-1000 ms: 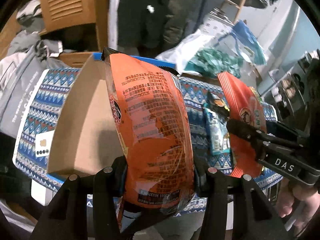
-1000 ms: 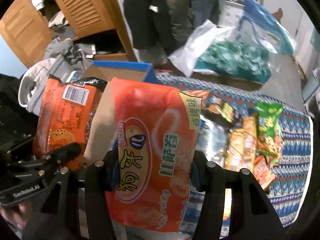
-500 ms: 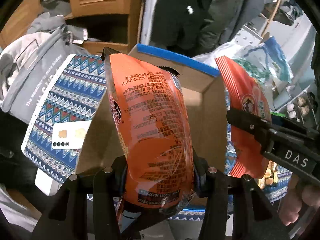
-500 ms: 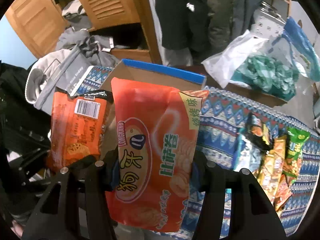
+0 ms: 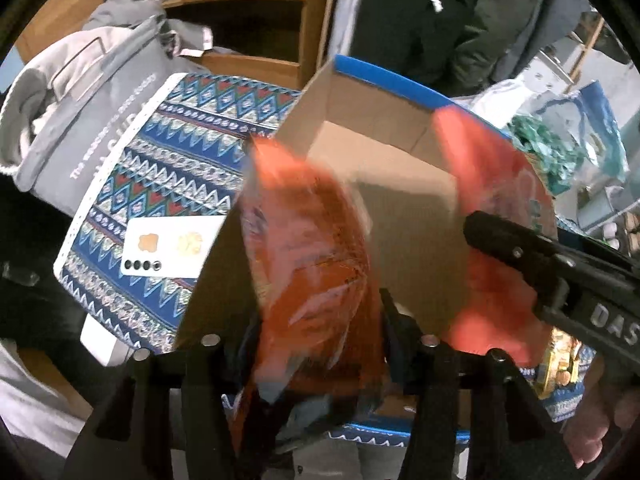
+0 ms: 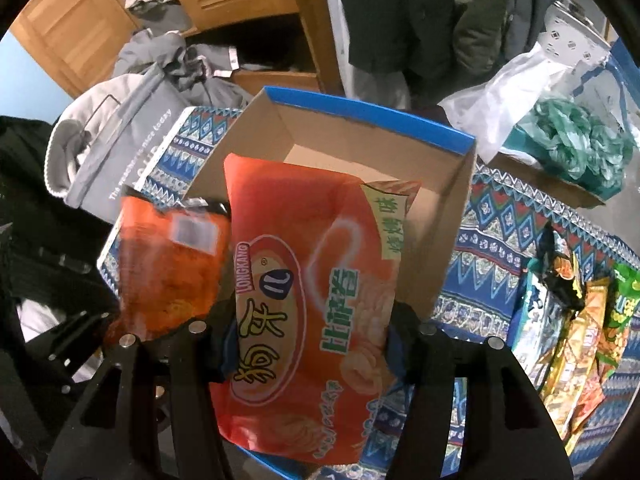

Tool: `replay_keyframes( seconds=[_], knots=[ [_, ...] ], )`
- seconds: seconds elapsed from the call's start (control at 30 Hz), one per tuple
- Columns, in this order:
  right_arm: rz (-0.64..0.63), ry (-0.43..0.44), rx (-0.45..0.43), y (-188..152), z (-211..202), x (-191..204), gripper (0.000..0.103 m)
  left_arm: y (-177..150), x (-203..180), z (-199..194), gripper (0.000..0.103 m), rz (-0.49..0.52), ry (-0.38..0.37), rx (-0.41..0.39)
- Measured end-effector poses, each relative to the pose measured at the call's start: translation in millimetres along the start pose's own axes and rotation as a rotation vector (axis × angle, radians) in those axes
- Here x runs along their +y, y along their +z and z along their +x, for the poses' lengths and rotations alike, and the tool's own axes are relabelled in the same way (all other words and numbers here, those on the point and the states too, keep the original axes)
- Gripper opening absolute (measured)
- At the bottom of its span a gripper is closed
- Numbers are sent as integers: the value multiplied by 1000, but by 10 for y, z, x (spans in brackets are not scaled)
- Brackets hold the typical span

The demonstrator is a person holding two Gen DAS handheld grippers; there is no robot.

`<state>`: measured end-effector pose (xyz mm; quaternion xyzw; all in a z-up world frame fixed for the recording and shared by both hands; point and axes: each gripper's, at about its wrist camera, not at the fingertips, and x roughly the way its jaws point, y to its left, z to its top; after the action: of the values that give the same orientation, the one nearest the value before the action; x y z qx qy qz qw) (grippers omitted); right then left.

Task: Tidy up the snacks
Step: 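Carry both bags into the cardboard box and open both tools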

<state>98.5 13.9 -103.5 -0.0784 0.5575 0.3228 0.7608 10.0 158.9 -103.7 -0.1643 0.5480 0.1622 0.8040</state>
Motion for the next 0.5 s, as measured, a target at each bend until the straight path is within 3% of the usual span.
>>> replay_keyframes(
  seconds=[0.03, 0.13, 0.5],
  knots=[
    [-4, 0, -1, -2, 3, 8, 74, -1, 13, -10, 62, -5, 1, -7],
    [-12, -31, -27, -5, -19, 25, 79, 6, 28, -44, 74, -12, 11, -21],
    [40, -59, -79, -53, -257, -224, 79, -25, -193, -147, 74, 23, -19, -21]
  ],
)
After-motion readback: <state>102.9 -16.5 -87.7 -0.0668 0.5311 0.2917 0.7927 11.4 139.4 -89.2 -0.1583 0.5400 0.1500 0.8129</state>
